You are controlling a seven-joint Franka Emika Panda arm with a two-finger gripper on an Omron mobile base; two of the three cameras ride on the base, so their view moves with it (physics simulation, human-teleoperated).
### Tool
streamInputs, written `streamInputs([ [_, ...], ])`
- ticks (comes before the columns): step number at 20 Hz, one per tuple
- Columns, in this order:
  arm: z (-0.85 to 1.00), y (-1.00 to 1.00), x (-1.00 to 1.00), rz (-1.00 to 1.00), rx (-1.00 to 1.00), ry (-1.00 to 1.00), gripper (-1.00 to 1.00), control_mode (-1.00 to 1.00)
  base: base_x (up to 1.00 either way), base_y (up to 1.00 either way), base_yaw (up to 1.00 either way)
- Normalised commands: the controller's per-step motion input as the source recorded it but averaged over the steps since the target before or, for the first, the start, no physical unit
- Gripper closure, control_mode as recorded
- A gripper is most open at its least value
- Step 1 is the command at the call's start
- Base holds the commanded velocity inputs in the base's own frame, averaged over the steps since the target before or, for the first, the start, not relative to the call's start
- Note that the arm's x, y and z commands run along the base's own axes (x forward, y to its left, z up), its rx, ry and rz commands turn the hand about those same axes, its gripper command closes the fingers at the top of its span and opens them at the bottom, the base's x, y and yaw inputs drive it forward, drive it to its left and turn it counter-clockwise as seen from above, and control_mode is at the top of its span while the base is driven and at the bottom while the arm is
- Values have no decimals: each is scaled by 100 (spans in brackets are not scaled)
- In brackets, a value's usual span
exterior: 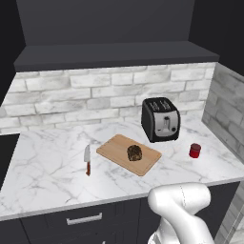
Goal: Pick the bread, place it on the cutting board, pick the jam, place it on the counter, and close the cabinet.
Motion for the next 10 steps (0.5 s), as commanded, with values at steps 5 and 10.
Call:
streamInputs([
  [5,0,-23,-14,0,0,-2,-100,-100,0,0,0],
  [10,0,-25,-7,0,0,-3,-100,-100,0,0,0],
])
